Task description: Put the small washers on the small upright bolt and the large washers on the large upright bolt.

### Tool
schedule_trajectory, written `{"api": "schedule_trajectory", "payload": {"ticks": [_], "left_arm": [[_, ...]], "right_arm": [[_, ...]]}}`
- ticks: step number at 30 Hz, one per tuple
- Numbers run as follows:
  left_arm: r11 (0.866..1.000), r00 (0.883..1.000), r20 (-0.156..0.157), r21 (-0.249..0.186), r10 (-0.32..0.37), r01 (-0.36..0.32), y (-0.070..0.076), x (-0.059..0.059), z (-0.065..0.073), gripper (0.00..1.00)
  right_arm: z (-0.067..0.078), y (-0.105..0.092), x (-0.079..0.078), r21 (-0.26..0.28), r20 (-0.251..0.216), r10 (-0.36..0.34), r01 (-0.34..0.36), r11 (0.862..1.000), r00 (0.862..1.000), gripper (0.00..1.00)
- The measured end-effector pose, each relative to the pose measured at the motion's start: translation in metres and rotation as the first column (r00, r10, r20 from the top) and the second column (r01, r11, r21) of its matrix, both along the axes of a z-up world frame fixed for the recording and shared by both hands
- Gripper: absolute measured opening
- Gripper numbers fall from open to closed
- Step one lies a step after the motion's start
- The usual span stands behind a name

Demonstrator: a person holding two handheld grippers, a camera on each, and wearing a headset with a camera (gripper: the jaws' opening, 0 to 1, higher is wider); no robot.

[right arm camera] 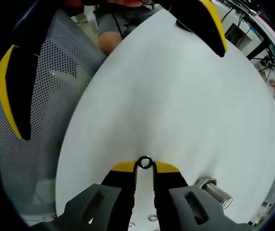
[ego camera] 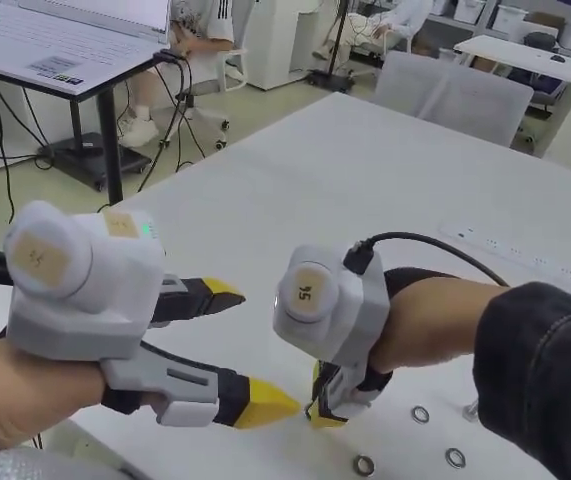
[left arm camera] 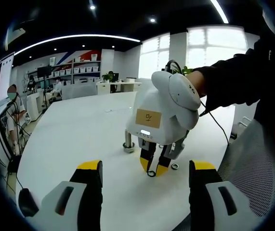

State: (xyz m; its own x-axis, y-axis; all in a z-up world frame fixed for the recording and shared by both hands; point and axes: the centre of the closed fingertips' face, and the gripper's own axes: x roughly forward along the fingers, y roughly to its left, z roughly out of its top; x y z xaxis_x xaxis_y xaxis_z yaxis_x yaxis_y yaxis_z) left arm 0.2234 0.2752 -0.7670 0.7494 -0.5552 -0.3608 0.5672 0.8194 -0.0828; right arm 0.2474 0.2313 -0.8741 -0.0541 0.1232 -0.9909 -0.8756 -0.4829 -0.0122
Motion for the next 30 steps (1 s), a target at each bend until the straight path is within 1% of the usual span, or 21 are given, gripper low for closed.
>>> {"api": "schedule_trajectory", "payload": {"ticks": [10, 18, 30], "left_arm": [[1.000, 1.000, 0.000, 0.002, -0.004, 0.004, -0.001, 0.001, 0.000, 0.72], [1.000, 1.000, -0.006, 0.009, -0.016, 0.016, -0.004, 0.001, -0.002, 0.73], [0.998, 0.999, -0.007, 0.020, -0.053, 0.053, -0.012, 0.006, 0.000, 0.73]], "right_arm": [[0.000, -0.002, 0.000, 0.004, -0.008, -0.012, 0.012, 1.000, 1.000, 0.14], [0.002, -0.010, 0.003, -0.005, -0.003, -0.021, 0.021, 1.000, 1.000, 0.14], [0.015, -0.021, 0.012, 0.009, 0.006, -0.063, 0.063, 0.998, 0.998, 0.14]]}}
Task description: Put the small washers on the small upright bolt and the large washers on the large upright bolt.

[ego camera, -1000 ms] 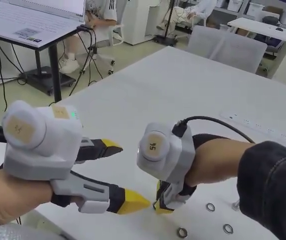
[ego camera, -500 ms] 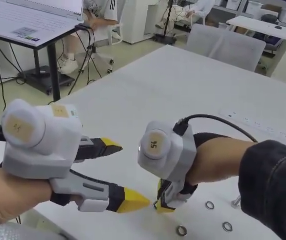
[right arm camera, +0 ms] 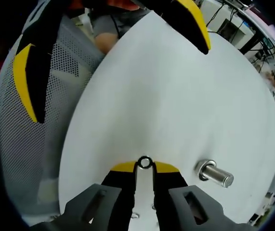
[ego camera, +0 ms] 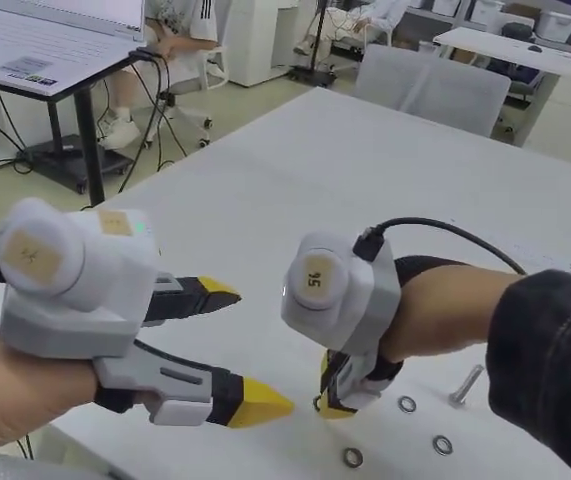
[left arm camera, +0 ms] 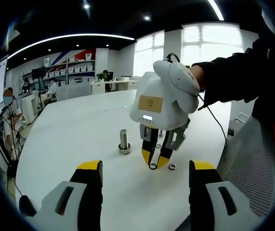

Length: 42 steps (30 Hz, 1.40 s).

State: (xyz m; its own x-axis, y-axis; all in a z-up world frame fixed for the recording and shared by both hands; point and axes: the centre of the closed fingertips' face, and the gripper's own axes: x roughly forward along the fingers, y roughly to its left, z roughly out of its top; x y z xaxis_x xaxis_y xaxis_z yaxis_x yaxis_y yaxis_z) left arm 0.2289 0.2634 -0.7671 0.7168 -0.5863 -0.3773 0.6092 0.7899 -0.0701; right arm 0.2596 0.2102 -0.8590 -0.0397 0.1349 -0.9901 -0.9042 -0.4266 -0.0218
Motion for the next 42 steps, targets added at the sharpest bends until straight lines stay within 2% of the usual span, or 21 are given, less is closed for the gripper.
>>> {"api": "schedule_trajectory", "payload": {"ticks": [10, 21, 42], "left_arm": [[0.999, 0.999, 0.003, 0.006, -0.053, 0.053, -0.007, 0.007, 0.003, 0.73], [0.992, 0.993, -0.003, 0.014, -0.122, 0.122, -0.018, 0.013, 0.002, 0.73], [0.979, 0.978, -0.029, 0.006, -0.204, 0.205, -0.032, 0.022, -0.002, 0.73]], "right_arm": [[0.014, -0.009, 0.003, 0.022, -0.002, -0.047, 0.047, 0.999, 0.999, 0.14], [0.029, -0.027, 0.015, 0.039, 0.014, -0.116, 0.115, 0.993, 0.993, 0.14], [0.059, -0.057, 0.034, 0.073, 0.004, -0.223, 0.222, 0.972, 0.975, 0.14]]}}
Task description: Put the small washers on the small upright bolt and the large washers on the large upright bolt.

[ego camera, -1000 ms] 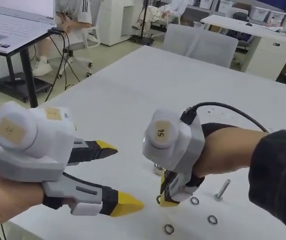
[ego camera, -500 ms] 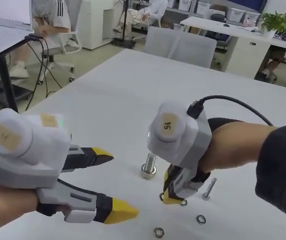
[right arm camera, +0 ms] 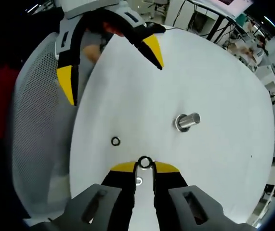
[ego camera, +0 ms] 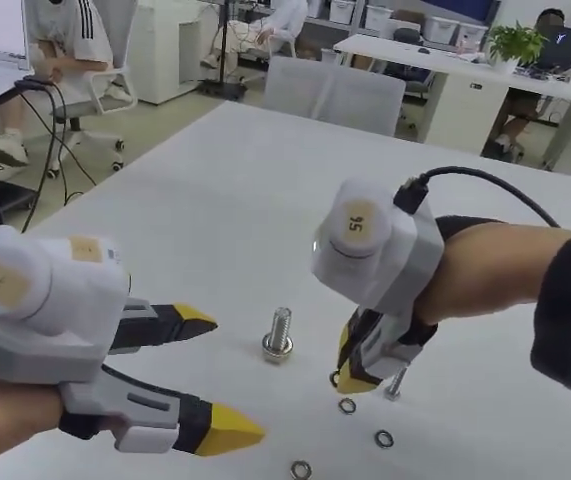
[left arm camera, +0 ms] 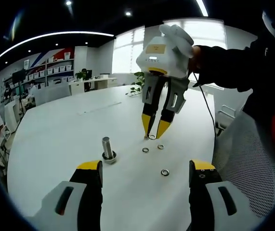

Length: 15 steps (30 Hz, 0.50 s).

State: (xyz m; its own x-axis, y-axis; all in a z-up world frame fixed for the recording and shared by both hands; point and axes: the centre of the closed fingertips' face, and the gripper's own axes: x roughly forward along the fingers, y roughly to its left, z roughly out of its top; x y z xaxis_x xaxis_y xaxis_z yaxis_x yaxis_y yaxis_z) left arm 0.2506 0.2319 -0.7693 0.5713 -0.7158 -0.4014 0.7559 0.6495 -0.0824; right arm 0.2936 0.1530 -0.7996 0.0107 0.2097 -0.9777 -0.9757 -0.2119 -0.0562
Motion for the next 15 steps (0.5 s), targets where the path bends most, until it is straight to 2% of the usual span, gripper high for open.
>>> {"api": "schedule_trajectory", "payload": {"ticks": [15], "left_arm": [[0.998, 0.999, -0.012, 0.029, -0.050, 0.051, -0.011, 0.005, -0.006, 0.73]], "right_arm": [[0.016, -0.016, 0.016, 0.014, 0.009, -0.050, 0.050, 0.999, 0.999, 0.14]]}}
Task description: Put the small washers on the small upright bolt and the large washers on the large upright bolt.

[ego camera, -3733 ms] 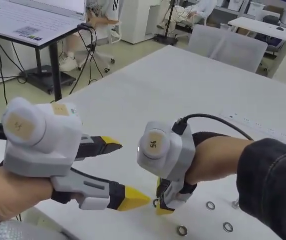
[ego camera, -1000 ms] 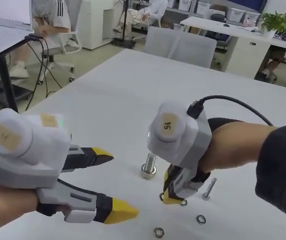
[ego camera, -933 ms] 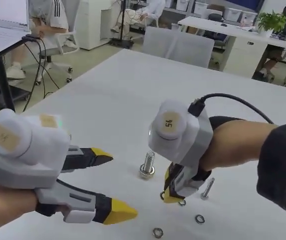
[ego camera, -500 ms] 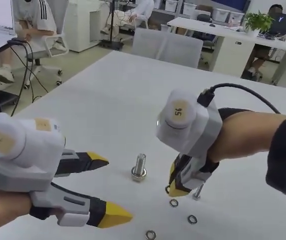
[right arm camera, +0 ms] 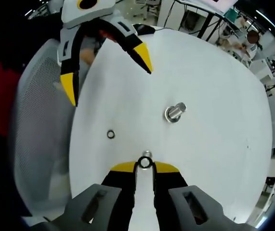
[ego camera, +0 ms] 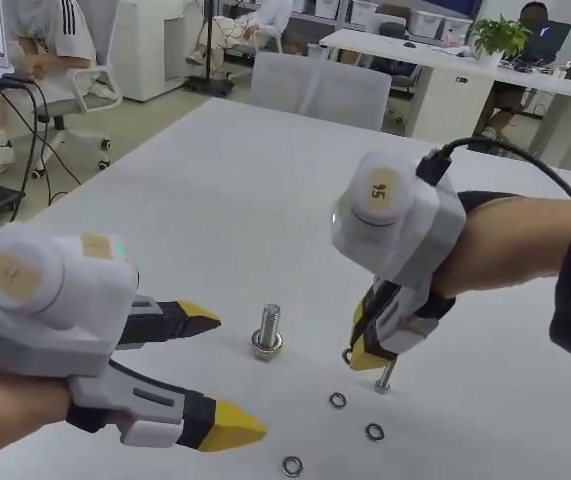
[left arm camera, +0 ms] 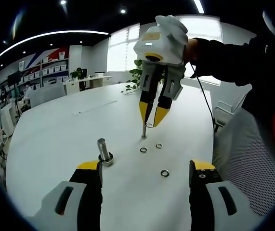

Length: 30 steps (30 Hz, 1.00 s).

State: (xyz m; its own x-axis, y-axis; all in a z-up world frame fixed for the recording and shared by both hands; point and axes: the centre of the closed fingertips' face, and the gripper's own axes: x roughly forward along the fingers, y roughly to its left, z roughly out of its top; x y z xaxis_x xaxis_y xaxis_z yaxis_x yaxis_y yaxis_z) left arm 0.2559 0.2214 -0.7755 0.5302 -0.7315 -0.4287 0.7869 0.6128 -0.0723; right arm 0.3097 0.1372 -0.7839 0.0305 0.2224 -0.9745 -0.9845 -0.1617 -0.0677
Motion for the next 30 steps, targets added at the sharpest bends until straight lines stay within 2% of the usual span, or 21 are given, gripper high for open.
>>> {"api": "schedule_trajectory", "payload": {"ticks": [12, 25, 30], "left_arm": [[0.999, 0.999, -0.009, 0.022, -0.049, 0.049, -0.010, 0.006, -0.005, 0.73], [0.997, 0.997, -0.017, 0.018, -0.072, 0.072, -0.020, 0.009, -0.008, 0.74], [0.997, 0.997, -0.015, 0.014, -0.077, 0.077, -0.023, 0.009, -0.008, 0.74]], "right_arm": [[0.010, -0.020, 0.019, -0.004, 0.019, -0.054, 0.054, 0.999, 0.998, 0.14], [0.009, -0.044, 0.033, -0.020, 0.025, -0.100, 0.101, 0.995, 0.995, 0.14], [0.004, -0.051, 0.035, -0.033, 0.023, -0.118, 0.119, 0.992, 0.993, 0.14]]}}
